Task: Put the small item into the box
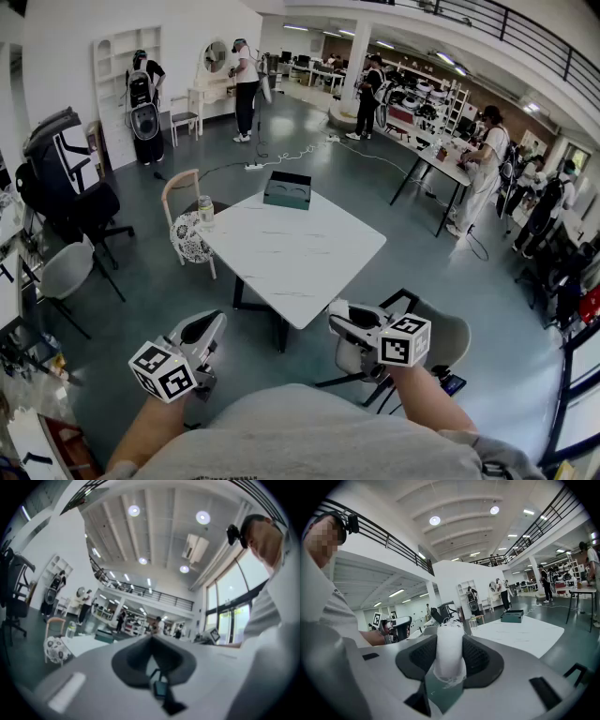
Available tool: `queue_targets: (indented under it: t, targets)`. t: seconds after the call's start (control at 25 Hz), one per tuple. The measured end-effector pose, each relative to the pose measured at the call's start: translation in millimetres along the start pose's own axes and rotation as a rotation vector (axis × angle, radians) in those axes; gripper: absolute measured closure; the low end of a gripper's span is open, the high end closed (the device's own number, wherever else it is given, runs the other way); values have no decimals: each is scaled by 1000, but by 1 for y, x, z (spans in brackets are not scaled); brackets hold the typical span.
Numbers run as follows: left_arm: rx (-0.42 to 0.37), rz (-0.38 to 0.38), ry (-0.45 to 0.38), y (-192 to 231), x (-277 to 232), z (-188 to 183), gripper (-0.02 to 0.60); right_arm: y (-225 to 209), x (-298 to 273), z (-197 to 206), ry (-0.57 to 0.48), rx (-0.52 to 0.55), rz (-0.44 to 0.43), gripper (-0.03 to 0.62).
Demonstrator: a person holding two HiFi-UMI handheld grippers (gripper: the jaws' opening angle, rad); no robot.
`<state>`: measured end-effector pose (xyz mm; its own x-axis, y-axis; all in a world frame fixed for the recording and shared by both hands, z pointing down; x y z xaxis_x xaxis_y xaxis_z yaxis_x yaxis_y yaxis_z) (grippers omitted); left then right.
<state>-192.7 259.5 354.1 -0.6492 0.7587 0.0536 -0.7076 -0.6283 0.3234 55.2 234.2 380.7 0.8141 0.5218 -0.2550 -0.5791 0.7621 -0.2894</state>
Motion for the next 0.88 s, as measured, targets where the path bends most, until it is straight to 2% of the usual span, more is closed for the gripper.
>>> queue_targets:
  t: [0.44,0.64,0.88]
  targets:
    - [0,-7,8,-13,-2,6,575,-5,10,3,-10,-7,-9,428]
    - [-3,-15,15,-20,-5,12,575,-9,15,7,-17,-41,-39,427]
    - [-3,-21,18,-39,-17,19,575,-16,28,7,-14,-30,-57,427]
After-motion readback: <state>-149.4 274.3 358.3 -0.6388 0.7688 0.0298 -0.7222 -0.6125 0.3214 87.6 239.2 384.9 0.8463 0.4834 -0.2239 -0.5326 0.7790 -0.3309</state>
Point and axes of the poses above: the fingertips, and each gripper's own axes: x backward along the fingers, y to its left, z out of its underside, the point moved 1 cm from there along x, backward along the fingers, and after that the axes turned 4 degrees about -z, right-handed, at the moved point
